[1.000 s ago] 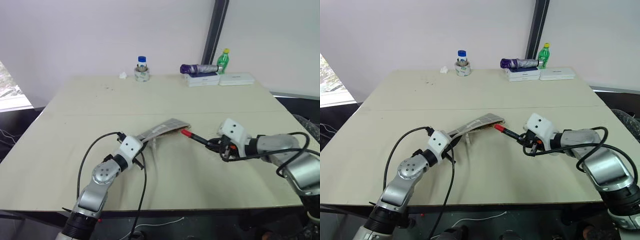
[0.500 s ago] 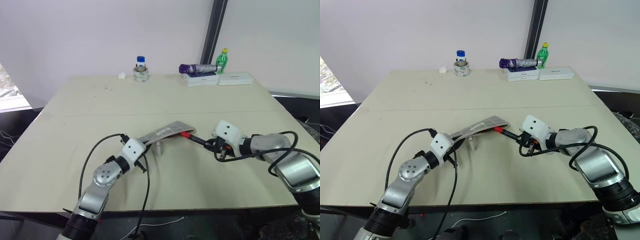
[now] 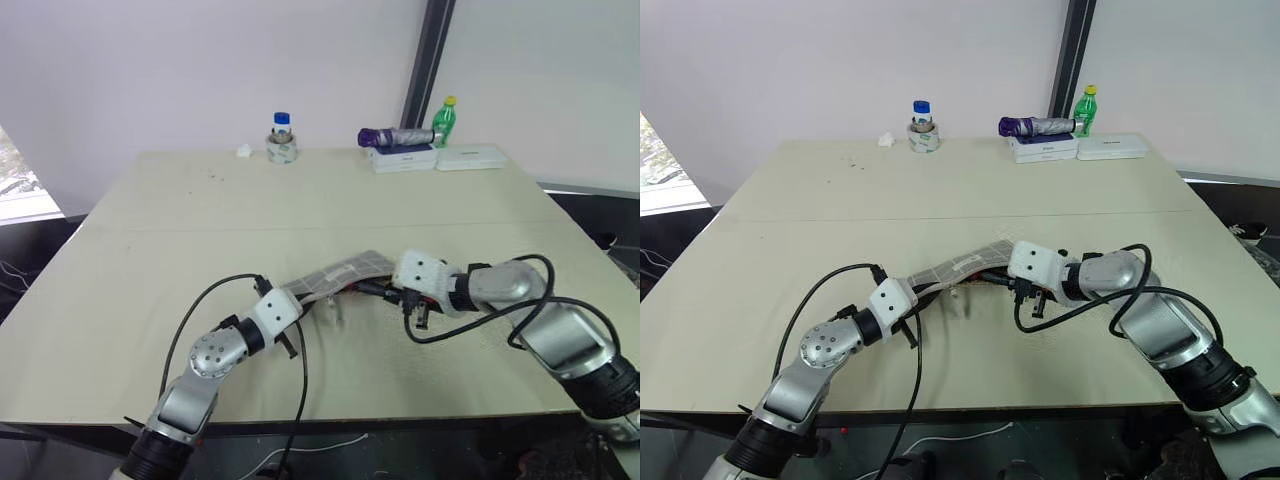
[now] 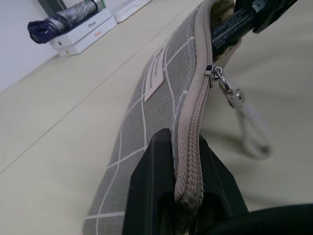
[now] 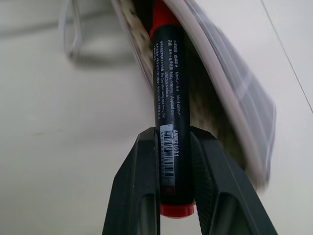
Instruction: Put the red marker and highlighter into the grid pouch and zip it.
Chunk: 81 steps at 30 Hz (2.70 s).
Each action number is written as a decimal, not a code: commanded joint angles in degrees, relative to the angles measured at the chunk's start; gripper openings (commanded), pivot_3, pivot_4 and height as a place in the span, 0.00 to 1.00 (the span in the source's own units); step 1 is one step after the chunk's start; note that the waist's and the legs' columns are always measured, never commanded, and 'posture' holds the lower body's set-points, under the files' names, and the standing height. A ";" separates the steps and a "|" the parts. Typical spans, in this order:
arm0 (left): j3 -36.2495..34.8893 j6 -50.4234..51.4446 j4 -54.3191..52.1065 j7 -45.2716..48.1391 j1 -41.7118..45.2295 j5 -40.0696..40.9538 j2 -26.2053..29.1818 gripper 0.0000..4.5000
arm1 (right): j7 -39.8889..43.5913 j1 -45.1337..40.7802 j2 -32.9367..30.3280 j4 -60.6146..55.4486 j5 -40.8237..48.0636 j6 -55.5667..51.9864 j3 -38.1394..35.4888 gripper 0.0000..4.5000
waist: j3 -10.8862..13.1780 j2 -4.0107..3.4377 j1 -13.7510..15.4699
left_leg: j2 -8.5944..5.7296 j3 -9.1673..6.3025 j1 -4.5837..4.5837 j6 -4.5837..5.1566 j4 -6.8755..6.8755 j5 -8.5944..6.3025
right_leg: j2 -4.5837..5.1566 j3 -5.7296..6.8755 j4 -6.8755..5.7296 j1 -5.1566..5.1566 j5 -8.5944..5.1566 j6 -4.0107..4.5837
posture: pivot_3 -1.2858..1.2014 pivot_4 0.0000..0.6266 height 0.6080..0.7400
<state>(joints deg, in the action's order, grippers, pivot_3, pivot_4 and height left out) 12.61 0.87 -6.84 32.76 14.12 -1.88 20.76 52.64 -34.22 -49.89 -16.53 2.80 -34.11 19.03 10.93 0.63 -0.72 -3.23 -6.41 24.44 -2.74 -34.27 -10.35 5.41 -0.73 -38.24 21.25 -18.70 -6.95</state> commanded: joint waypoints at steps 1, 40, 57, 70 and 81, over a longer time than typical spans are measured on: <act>0.61 -0.95 -2.68 1.01 -0.28 0.45 0.10 0.00 | 0.56 -2.22 1.06 -0.44 -1.60 2.30 -0.31 0.07 | 0.00 0.00 0.01 | 0.00 0.00 0.00 0.00 0.00 0.00 | 0.00 0.00 0.00 0.00 0.00 0.00 | 0.52 0.24 1.00; -14.09 42.37 -3.12 -7.29 16.99 30.50 -15.46 0.00 | -10.45 1.06 15.90 -6.64 14.21 -15.83 -15.82 0.93 | 0.00 0.01 -0.04 | -0.02 -0.04 0.00 -0.01 -0.08 0.01 | -0.03 0.02 -0.08 -0.04 0.01 -0.02 | 0.52 0.24 1.00; -14.10 46.50 -4.48 -8.56 18.25 33.71 -15.52 0.00 | -19.02 -1.33 25.73 -1.47 14.93 -16.29 -14.65 0.67 | 0.00 0.01 -0.12 | -0.03 -0.03 0.00 -0.02 -0.08 0.01 | -0.06 -0.01 -0.11 0.00 0.02 -0.02 | 0.52 0.24 1.00; -14.69 45.65 -4.74 -9.05 17.13 33.46 -13.48 0.00 | -17.54 -2.26 21.74 -1.18 14.45 -15.40 -16.27 0.01 | 0.00 0.01 -0.15 | -0.04 -0.02 0.00 -0.02 -0.06 0.01 | -0.06 -0.01 -0.11 0.02 0.02 -0.02 | 0.52 0.24 1.00; -7.28 32.45 -2.43 -2.03 12.41 22.38 -0.32 0.00 | -17.34 -7.37 7.89 6.32 12.20 -9.93 -24.31 0.01 | 0.00 0.01 -0.14 | -0.04 0.06 -0.01 -0.01 0.00 0.01 | -0.05 -0.06 -0.07 0.03 0.01 -0.01 | 0.52 0.24 1.00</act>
<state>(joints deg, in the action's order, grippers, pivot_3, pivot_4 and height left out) 5.28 34.66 -9.30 30.14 27.39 22.83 19.20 36.69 -39.79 -40.58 -10.80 16.40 -45.71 -1.77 10.93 0.63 -0.86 -3.26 -6.35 24.42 -2.75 -34.26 -10.35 5.36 -0.80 -38.31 21.28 -18.68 -6.96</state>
